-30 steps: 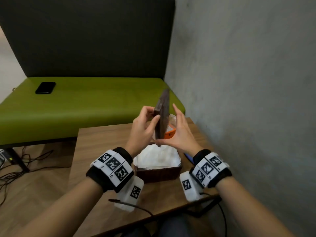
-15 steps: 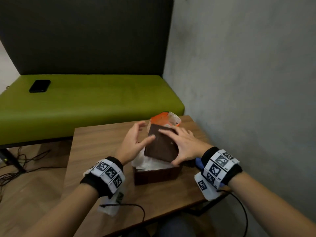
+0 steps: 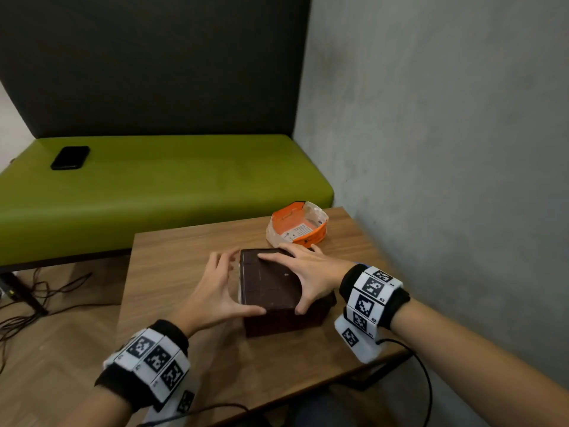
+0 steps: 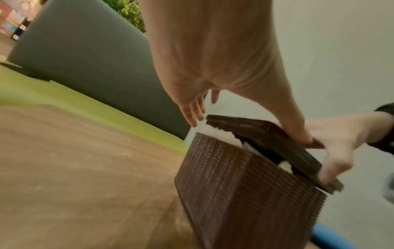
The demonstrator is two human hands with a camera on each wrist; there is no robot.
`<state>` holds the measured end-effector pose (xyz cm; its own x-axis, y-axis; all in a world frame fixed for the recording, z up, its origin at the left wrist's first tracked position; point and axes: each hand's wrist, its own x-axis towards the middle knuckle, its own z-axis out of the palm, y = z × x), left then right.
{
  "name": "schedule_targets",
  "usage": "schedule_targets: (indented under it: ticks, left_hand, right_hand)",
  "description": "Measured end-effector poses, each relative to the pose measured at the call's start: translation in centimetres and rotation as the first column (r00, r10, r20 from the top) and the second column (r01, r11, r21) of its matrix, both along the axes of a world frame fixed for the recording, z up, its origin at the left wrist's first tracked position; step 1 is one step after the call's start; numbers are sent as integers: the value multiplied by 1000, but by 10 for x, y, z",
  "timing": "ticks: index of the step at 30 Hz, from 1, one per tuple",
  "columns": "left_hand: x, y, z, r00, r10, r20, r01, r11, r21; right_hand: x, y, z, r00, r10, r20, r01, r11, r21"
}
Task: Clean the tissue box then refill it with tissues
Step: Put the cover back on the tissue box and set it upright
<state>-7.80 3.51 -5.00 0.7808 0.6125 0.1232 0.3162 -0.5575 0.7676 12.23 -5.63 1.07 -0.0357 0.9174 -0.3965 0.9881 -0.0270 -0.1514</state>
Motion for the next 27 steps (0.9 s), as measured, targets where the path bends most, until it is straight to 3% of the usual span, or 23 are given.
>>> schedule_targets:
  ticks: [3, 14, 20, 23, 25, 27]
  left_hand:
    - [-9, -8, -10, 1000, 8, 2, -8, 999, -42]
    - [-18, -8, -26, 997, -56, 56, 50, 993, 108]
    - [-12, -13, -25, 982, -186, -26, 188, 975, 121]
    - [-9, -17, -25, 992, -85, 94, 82, 996, 39]
    - [-9, -18, -26, 968, 40, 246, -14, 994, -106]
    - [-8, -19, -25, 951, 85, 298, -19, 976, -216]
  right_hand:
    - [3, -1, -1, 1000, -5, -18, 5, 1000, 28]
    - [2, -4, 3, 999, -10, -46, 14, 997, 71]
    - [3, -6, 2, 1000, 11, -7, -11, 999, 49]
    - [3, -6, 1, 1000, 12, -9, -12, 999, 40]
    - [3, -6, -1, 1000, 22, -7, -22, 999, 37]
    - [2, -5, -3, 999, 40, 8, -40, 999, 26]
